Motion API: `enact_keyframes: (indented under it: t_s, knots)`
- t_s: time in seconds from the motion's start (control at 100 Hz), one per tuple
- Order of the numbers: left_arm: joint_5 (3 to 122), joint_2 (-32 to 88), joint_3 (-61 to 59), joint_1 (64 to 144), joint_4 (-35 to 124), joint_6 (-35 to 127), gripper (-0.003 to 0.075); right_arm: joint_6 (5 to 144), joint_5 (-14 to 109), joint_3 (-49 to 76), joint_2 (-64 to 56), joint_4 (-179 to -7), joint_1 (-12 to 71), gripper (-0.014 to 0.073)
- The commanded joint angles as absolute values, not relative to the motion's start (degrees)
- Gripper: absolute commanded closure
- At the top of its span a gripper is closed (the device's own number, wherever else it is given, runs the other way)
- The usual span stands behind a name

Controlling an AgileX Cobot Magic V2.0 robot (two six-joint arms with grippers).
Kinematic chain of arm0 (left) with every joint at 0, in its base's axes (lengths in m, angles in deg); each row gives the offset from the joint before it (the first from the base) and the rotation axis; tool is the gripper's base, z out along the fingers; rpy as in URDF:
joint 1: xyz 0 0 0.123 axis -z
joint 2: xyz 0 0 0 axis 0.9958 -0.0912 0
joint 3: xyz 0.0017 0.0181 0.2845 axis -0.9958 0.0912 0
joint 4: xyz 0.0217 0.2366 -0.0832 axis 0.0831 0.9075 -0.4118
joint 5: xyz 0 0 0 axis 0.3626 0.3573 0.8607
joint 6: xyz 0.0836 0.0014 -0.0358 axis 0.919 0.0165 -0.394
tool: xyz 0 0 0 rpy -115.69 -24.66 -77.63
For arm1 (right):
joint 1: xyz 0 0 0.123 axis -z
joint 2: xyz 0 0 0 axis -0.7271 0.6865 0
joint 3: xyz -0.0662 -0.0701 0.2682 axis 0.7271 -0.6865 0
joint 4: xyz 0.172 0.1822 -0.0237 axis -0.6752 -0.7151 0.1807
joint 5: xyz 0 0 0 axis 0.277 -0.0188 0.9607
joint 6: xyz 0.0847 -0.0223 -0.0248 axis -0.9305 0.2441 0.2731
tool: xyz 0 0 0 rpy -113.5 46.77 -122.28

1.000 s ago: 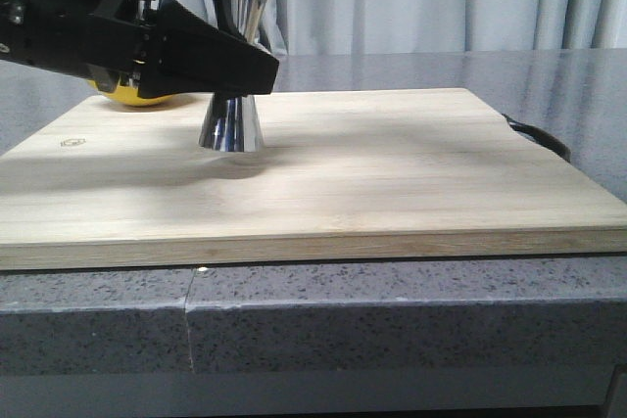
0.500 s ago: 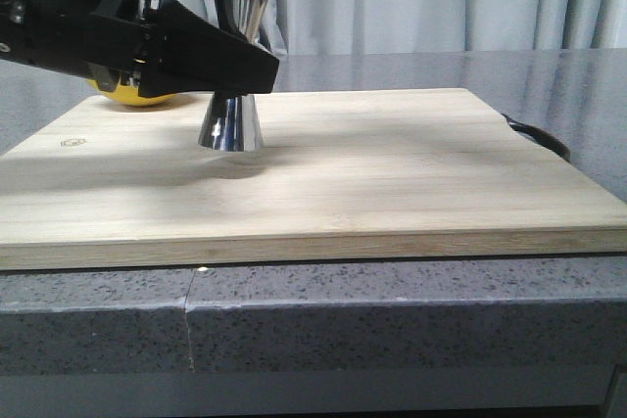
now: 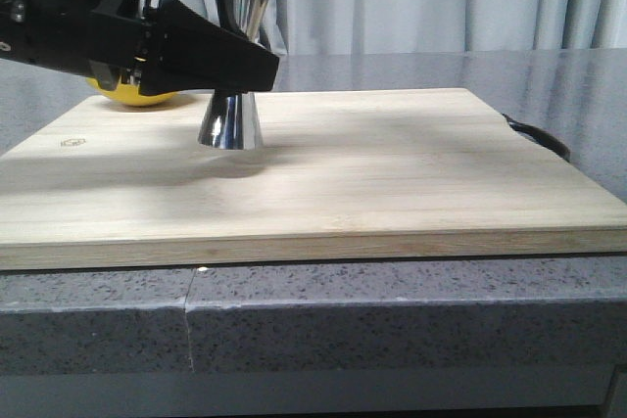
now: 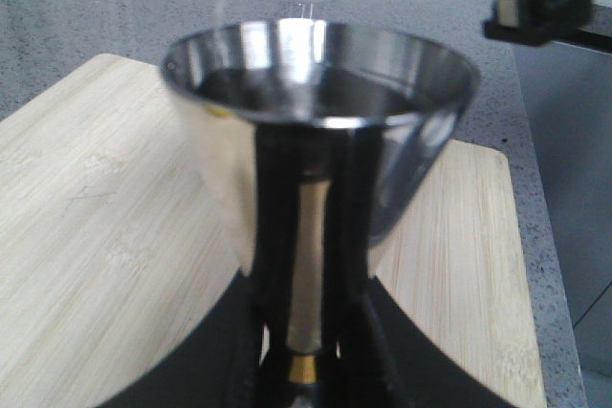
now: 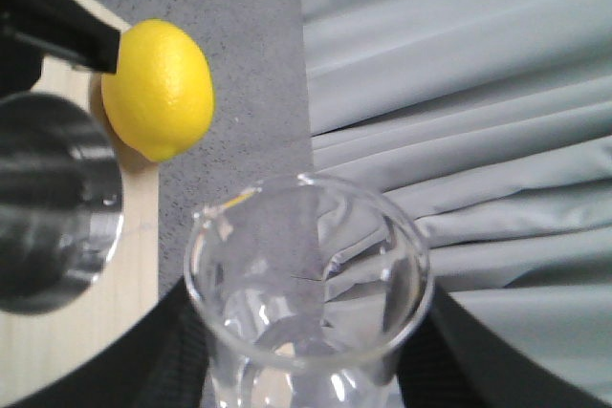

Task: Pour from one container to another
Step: 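Tilt the beaker with the right gripper, pouring liquid into the jigger, then tilt the beaker upright and lower it with the right gripper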

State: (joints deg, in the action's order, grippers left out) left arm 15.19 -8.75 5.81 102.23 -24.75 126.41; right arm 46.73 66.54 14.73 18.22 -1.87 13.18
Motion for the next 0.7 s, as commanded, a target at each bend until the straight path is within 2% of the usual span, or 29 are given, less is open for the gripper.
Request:
enact_keyframes:
  t_s: [0.0, 0.2, 0.36, 0.52, 0.69]
  knots:
    - [11.8, -6.8, 4.2, 102.8, -29.6, 126.6, 0.0699, 38.3, 67.1, 16.9, 16.5, -3.6, 13.1, 0.0439]
    - [11.8, -6.8, 4.2, 102.8, -30.4, 127.1, 0.0699, 25.9, 66.6, 16.9, 16.5, -7.4, 13.2, 0.0439]
    - [11.8, -6.8, 4.2, 102.8, -31.8, 128.1, 0.0699, 23.1, 65.2, 16.9, 16.5, -11.4, 13.8, 0.0439]
    - [11.8, -6.8, 4.1, 102.8, -32.3, 129.6, 0.0699, 23.1, 66.3, 16.6, 16.5, -20.2, 18.4, 0.0439]
    - [11.8, -6.8, 4.1, 102.8, -34.8, 132.1, 0.0699, 23.1, 74.3, 13.6, 16.5, -28.1, 24.4, 0.0439]
